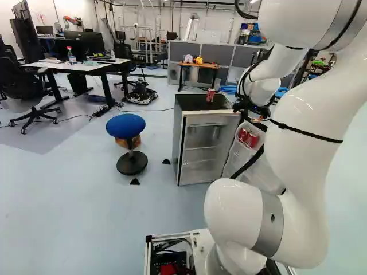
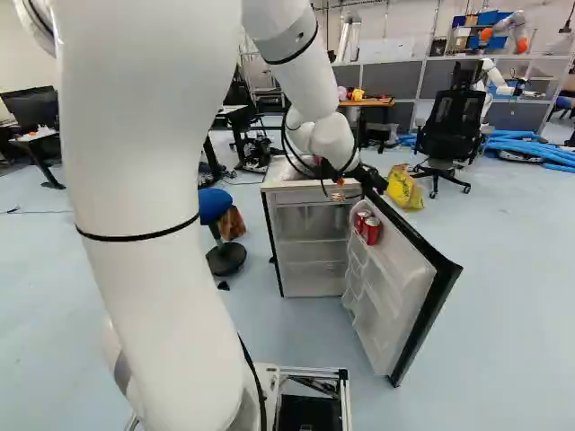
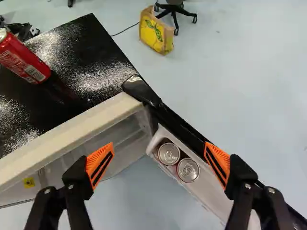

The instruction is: Grab a drink from the fridge

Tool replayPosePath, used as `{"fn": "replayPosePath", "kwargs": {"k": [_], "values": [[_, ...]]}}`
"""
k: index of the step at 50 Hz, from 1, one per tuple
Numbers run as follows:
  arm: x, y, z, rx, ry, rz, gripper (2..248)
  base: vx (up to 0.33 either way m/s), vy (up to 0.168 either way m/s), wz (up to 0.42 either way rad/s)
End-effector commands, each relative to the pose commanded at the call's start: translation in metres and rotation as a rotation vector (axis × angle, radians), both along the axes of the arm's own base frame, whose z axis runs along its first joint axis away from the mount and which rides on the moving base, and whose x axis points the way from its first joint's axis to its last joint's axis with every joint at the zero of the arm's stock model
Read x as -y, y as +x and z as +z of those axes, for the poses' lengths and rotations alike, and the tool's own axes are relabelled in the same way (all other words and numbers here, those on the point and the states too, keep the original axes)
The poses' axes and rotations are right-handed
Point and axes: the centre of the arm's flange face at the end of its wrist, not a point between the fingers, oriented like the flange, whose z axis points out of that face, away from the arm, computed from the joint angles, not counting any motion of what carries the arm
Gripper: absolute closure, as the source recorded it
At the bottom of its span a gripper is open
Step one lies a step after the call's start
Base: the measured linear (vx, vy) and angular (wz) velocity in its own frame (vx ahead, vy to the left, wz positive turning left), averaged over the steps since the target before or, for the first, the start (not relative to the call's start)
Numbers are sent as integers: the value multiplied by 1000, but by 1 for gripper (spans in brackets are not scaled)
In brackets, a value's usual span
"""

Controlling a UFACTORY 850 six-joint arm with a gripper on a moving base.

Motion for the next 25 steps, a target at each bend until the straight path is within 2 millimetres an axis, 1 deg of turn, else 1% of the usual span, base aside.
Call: {"fn": "replayPosePath", "kwargs": {"k": [25], "values": [[44, 5, -1, 0, 0, -60, 3, 0, 0, 0]]}}
